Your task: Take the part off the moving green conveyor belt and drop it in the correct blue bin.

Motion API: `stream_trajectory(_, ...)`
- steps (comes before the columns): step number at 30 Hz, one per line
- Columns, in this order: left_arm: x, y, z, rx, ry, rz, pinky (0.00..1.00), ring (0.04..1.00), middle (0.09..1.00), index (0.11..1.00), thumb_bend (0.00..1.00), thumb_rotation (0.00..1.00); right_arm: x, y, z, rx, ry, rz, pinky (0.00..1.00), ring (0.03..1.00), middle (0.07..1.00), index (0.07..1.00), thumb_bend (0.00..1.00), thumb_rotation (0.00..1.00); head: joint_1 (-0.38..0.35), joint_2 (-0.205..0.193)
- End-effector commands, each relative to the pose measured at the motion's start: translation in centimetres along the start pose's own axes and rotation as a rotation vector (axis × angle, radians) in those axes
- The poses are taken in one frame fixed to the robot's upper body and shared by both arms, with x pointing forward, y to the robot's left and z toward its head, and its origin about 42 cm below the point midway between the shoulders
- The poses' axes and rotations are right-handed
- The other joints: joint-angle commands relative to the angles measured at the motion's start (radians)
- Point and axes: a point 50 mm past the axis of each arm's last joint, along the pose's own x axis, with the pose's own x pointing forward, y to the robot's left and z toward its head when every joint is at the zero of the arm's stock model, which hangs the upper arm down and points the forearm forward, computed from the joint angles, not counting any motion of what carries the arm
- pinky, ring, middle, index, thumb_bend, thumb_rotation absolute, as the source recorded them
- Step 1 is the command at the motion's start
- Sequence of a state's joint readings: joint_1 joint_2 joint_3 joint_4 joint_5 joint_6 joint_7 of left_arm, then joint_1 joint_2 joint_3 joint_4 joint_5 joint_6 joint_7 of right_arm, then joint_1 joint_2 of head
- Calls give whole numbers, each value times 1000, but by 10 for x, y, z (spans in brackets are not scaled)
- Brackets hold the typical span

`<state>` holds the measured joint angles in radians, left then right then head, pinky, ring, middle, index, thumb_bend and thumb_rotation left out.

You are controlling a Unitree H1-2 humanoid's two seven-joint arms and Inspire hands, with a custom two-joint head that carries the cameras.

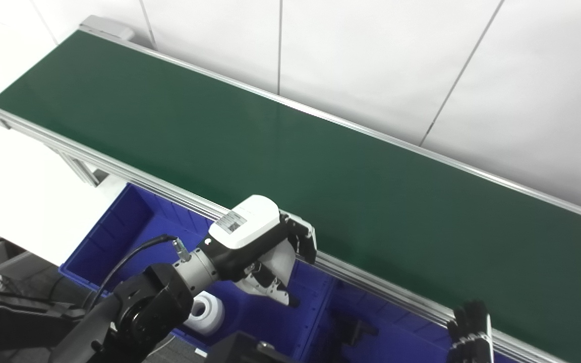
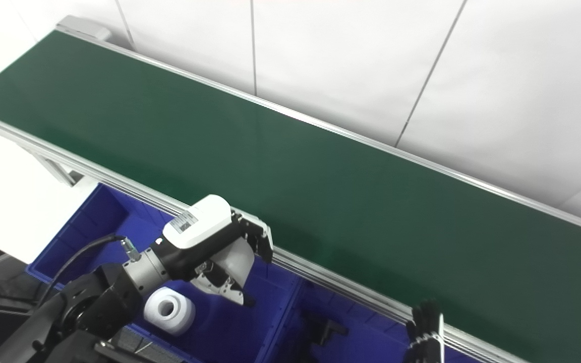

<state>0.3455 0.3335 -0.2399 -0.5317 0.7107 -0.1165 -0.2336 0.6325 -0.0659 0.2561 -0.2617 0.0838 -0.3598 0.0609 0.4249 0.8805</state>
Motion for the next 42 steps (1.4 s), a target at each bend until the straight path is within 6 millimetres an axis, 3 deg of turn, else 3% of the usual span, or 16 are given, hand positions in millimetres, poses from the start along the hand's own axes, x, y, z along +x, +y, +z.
stream_trajectory(1,-7,3,-5,49,-10,-1,392,453,514,460,502,0,1,1,3,19,-27,16,1000,1000,1000,1000,726,997,-8,0)
stream_trajectory(12,-36,-9,-47,74,153,-146,374,430,521,476,501,0,3,2,1,26,-15,21,1000,1000,1000,1000,734,945,-4,-14)
stream_trajectory(19,-37,-12,-51,130,280,-252,400,430,526,485,502,0,6,2,2,26,-7,37,1000,1000,1000,1000,750,936,-10,-20)
stream_trajectory(20,-36,-12,-51,163,302,-292,448,485,567,516,591,13,6,2,2,23,-6,36,1000,1000,1000,1000,753,933,-17,-19)
stream_trajectory(21,-35,-11,-50,186,318,-320,551,622,667,603,832,51,6,2,2,22,-6,36,1000,1000,1000,1000,755,933,-17,-19)
stream_trajectory(22,-34,-10,-50,222,331,-354,561,635,677,611,856,55,6,2,2,22,-8,34,1000,1000,1000,1000,755,933,-24,-19)
stream_trajectory(24,-33,-8,-49,268,347,-397,719,766,780,700,970,227,5,3,2,22,-12,29,1000,1000,1000,1000,753,924,-29,-20)
stream_trajectory(28,-33,-4,-45,292,354,-404,807,829,840,762,1000,355,5,3,2,11,-13,25,1000,1000,1000,1000,769,921,-35,-24)
stream_trajectory(33,-37,-2,-43,278,333,-342,762,803,833,772,1000,402,4,5,1,14,-9,35,1000,1000,1000,1000,778,913,-49,-27)
stream_trajectory(38,-42,2,-34,125,266,-170,661,734,778,727,1000,303,5,10,0,34,-8,43,1000,1000,1000,1000,772,897,-101,-28)
stream_trajectory(40,-44,5,-22,23,239,-95,618,714,771,716,1000,287,5,13,0,41,-8,48,995,1000,1000,1000,749,878,-129,-27)
stream_trajectory(42,-46,5,-4,-78,194,-18,603,706,781,731,969,386,5,16,-1,47,-9,49,987,1000,1000,1000,744,871,-167,-24)
